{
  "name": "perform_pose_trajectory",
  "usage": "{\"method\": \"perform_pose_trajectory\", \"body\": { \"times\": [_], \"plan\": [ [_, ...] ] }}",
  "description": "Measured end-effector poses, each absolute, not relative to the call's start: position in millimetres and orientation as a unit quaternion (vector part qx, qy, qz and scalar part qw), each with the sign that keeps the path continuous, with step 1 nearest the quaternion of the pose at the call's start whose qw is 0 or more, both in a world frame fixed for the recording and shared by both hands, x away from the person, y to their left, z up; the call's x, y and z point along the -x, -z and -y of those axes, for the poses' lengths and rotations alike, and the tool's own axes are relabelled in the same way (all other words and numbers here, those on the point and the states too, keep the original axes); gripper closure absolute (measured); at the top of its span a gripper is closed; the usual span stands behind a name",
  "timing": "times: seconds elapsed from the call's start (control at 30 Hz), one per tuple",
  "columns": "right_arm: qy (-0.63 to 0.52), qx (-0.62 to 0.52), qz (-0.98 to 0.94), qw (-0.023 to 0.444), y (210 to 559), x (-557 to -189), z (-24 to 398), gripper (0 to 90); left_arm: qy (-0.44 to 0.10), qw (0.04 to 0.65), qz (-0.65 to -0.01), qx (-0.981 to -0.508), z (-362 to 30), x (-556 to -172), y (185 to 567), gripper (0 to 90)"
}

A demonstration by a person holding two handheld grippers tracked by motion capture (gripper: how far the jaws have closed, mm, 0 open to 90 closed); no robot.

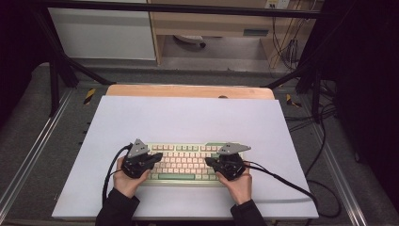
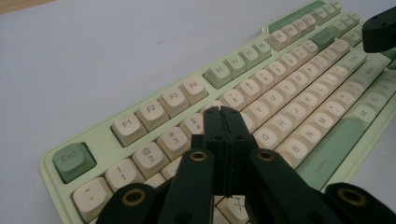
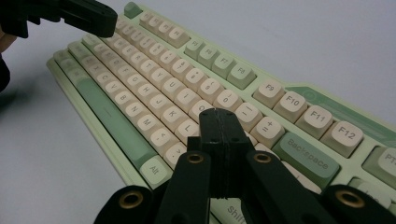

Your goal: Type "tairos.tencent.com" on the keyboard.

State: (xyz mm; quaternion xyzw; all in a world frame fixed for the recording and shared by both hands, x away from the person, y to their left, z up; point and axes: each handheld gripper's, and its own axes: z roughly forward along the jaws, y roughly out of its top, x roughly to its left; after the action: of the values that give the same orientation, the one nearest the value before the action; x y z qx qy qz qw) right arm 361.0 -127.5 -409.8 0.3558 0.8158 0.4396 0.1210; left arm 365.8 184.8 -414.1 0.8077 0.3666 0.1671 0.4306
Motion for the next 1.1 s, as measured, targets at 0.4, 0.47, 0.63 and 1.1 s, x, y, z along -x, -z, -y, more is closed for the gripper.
{"method": "perform_pose_trajectory", "body": {
  "times": [0.4, 0.47, 0.63, 1.1],
  "plan": [
    [-0.438, -0.359, -0.815, 0.122, 411.1, -360.0, 130.4, 90.0, -0.166, 0.413, -0.369, -0.816, -170.0, -375.0, 424.2, 90.0],
    [-0.438, -0.361, -0.815, 0.121, 411.4, -359.8, 130.7, 90.0, -0.167, 0.410, -0.370, -0.817, -169.1, -376.2, 425.5, 90.0],
    [-0.439, -0.360, -0.814, 0.121, 411.8, -359.9, 131.5, 90.0, -0.164, 0.405, -0.371, -0.820, -167.9, -377.5, 427.5, 90.0],
    [-0.440, -0.360, -0.813, 0.122, 410.6, -359.4, 132.3, 90.0, -0.164, 0.396, -0.362, -0.828, -164.2, -378.1, 431.5, 90.0]
  ]
}}
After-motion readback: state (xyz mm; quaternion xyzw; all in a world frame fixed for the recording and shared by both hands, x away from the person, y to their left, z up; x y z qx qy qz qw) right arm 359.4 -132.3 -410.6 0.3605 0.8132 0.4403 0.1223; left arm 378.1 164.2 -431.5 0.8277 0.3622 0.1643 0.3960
